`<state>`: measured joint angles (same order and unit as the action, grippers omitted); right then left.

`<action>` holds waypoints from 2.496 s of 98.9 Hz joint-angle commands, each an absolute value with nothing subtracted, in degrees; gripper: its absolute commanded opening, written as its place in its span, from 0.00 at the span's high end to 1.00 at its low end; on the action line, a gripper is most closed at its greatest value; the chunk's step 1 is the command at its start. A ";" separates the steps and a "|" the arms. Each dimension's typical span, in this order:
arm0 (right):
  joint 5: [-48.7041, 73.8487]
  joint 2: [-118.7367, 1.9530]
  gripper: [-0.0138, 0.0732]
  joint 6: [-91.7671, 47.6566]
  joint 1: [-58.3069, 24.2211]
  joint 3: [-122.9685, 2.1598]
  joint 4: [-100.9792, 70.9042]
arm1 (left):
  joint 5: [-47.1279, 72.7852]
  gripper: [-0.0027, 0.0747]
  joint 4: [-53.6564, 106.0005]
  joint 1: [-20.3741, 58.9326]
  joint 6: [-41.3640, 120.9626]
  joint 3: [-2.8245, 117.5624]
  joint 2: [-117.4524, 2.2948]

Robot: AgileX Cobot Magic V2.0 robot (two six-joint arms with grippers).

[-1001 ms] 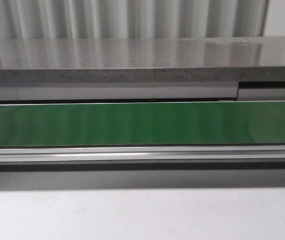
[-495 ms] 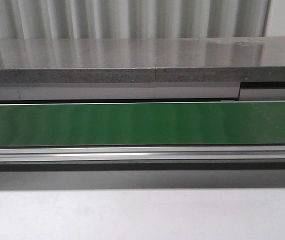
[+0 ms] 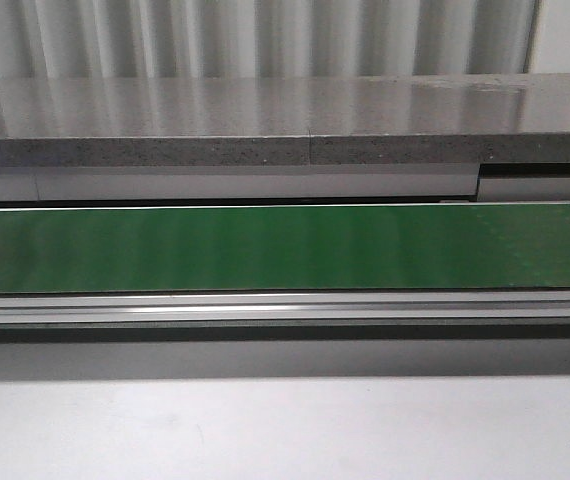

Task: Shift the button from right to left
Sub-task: 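Release the button into the blue tray with the left gripper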

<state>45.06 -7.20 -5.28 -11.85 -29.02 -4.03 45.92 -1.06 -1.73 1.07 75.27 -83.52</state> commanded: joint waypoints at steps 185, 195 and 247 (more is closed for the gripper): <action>40.87 -7.87 0.92 -5.62 -11.86 -30.34 -4.33 | 23.05 0.99 0.57 9.99 1.00 27.96 -17.59; 40.87 -7.87 0.92 -5.62 -11.86 -30.34 -4.33 | 17.76 0.99 0.57 9.43 0.72 23.20 -14.74; 40.87 -7.87 0.92 -5.62 -11.86 -30.34 -4.33 | 2.42 0.99 0.96 8.26 0.72 -0.24 2.07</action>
